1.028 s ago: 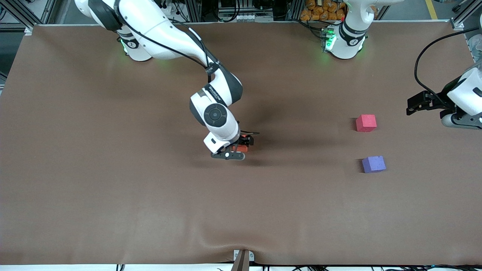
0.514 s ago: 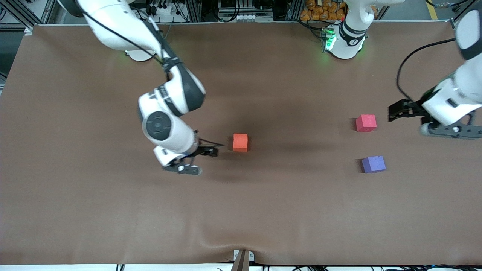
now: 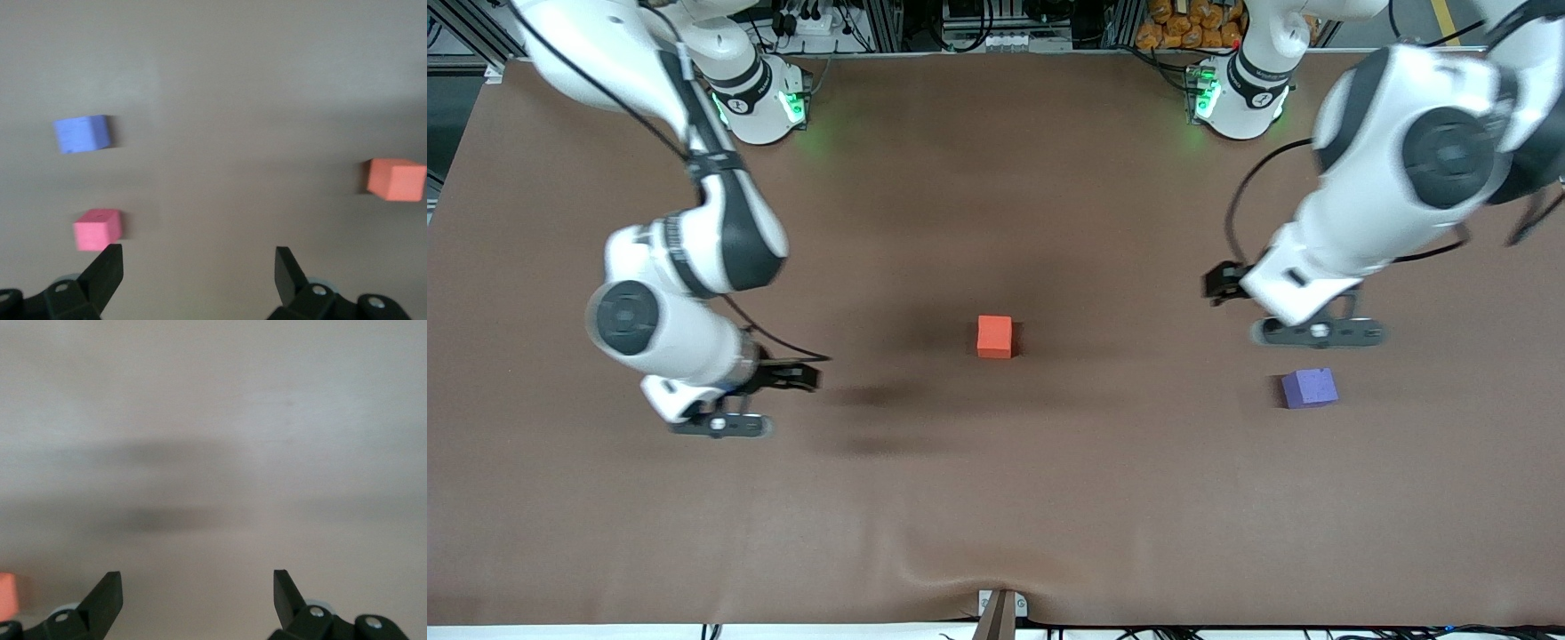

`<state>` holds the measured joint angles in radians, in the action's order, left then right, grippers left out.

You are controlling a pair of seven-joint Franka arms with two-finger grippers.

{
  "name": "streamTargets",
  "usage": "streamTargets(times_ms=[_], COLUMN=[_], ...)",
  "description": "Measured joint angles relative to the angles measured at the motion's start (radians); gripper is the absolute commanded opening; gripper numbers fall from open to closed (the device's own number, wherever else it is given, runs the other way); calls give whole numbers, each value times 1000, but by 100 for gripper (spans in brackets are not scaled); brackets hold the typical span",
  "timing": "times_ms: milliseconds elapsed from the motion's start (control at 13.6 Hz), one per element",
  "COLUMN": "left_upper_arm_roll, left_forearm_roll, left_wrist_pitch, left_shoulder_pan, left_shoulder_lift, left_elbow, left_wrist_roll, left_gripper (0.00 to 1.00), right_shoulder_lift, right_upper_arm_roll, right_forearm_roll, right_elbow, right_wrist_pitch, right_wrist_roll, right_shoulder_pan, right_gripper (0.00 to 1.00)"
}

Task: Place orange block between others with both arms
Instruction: 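Reach the left gripper to the orange block while the right gripper withdraws, then close the left gripper on the orange block and lift it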

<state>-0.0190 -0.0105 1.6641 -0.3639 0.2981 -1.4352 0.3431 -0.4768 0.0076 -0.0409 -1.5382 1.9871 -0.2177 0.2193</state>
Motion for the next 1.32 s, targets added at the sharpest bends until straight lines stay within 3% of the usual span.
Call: streamTargets(times_ms=[587,881,1322], left_upper_arm_roll=[1,0,-1], left_forearm_roll=[0,0,0], left_wrist_pitch=[205,285,436], left_shoulder_pan=[-190,-242,-322], left_shoulder_lift=[200,285,402], left_elbow=[80,96,124], left_wrist_roll=[174,205,328], left_gripper=[100,100,100], right_shoulder_lift=[289,410,501], right_upper_arm_roll=[-1,-1,21], right_forearm_roll=[38,39,39], right_elbow=[-196,-207,-161], right_wrist_pitch=[-72,-180,-320], right_wrist_roll=[245,367,371], right_shoulder_pan=[-233,-334,-338], right_gripper=[100,100,100])
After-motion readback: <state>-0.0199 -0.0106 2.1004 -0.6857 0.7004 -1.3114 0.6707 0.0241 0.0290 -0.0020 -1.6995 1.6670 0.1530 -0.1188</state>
